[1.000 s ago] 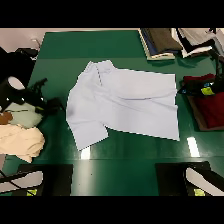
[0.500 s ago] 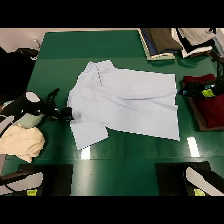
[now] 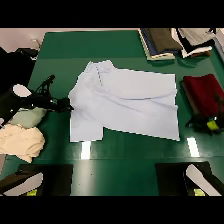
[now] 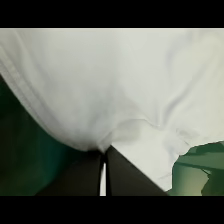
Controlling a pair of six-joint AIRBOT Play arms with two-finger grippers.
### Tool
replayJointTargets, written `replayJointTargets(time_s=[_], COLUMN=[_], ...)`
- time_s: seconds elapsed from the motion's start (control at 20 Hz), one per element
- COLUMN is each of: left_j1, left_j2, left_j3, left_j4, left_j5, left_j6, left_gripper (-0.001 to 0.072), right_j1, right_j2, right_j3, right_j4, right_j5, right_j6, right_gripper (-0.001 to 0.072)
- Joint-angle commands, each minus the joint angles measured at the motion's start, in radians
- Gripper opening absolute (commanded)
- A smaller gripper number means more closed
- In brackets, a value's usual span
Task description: Fold the shirts.
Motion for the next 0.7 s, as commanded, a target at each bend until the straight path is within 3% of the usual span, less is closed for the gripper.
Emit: replayJointTargets(time_s=[0.0, 0.15, 0.3, 0.35, 0.5, 0.65], left_j1=[0.0, 0.0, 0.0, 0.0, 0.0, 0.0], left_j2=[0.023, 0.023, 0.023, 0.023, 0.025, 0.113], left_j3=[0.005, 0.005, 0.005, 0.005, 0.014, 0.066], left_j4=[-0.003, -0.003, -0.005, -0.006, -0.006, -0.005], left_j5=[-0.003, -0.004, -0.006, -0.008, -0.037, -0.045], left_j6=[0.018, 0.018, 0.018, 0.017, 0.018, 0.016], left_gripper=[0.0028, 0.0027, 0.0028, 0.0028, 0.0027, 0.0027], right_j1=[-0.095, -0.03, 0.079, 0.114, 0.229, 0.321], right_j2=[-0.042, -0.093, -0.138, -0.153, -0.18, -0.111], right_j3=[-0.167, -0.227, -0.209, -0.19, -0.112, 0.011], right_j4=[0.01, 0.133, 0.227, 0.242, 0.236, 0.237], right_j5=[-0.023, -0.137, -0.233, -0.245, -0.251, -0.231], right_j6=[-0.035, -0.061, -0.06, -0.06, -0.061, -0.061], right_gripper=[0.0499, 0.0447, 0.0442, 0.036, 0.002, 0.0021])
